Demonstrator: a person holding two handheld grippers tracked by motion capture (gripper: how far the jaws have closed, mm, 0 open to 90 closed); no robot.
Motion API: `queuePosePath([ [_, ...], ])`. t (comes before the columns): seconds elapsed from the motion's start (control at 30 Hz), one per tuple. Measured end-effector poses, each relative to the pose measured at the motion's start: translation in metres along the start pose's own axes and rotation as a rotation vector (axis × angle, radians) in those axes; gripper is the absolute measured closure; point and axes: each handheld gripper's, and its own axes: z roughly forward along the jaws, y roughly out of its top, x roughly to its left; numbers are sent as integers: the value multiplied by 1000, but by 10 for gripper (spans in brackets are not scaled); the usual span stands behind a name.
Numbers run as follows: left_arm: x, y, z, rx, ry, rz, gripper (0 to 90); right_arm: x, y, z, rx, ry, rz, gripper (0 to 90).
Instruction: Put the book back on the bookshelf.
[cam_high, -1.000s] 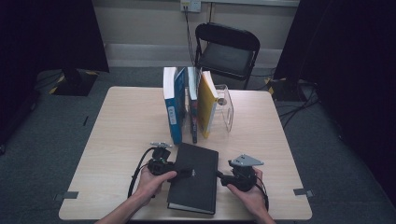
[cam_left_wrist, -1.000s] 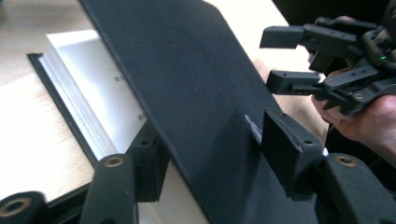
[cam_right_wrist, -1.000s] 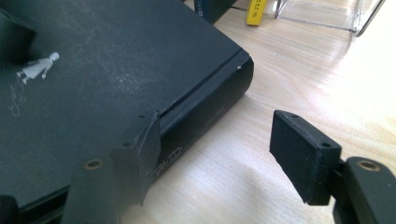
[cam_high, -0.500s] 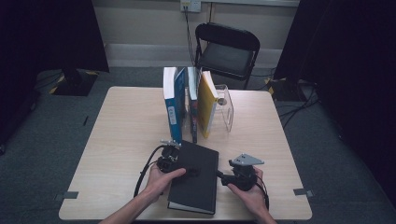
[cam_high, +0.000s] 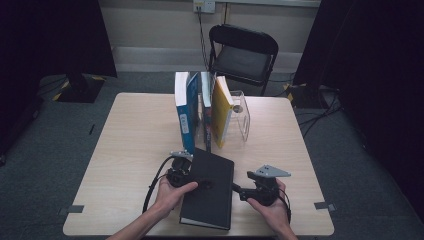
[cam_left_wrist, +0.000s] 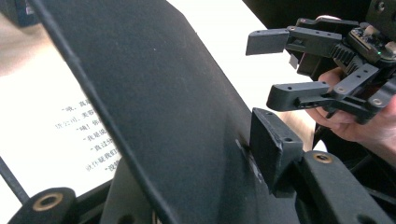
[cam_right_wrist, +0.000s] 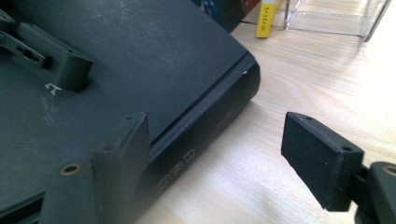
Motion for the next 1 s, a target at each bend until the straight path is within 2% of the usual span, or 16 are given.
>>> queuePosePath([
  [0.07,-4,0,-2,-7,4,24,554,1,0,-1,0,28,10,225],
  [0.17,-7,-1,-3,-10,3,48,554,3,0,-1,9,41,13,225],
  [0.23,-15,-2,-5,-25,14,91,554,2,1,1,18,77,49,219],
  [0.27,-15,-2,-5,-25,14,91,554,2,1,1,18,77,49,219],
  [0.33,-22,-3,-9,-43,26,127,554,3,0,1,23,86,49,215],
  [0.37,-27,-4,-11,-52,36,156,555,3,0,2,24,108,55,186],
  [0.5,-34,-5,-13,-68,51,187,557,0,0,1,11,146,70,149],
  [0.63,-45,-9,-18,-90,76,247,558,-6,-1,2,6,205,96,101],
  [0.7,-47,-10,-19,-97,81,252,557,-7,-1,3,8,217,102,87],
  [0.77,-51,-10,-20,-98,90,273,557,-12,-1,6,16,271,127,76],
  [1.0,-59,-14,-25,-114,107,318,556,-15,1,12,24,378,150,74],
])
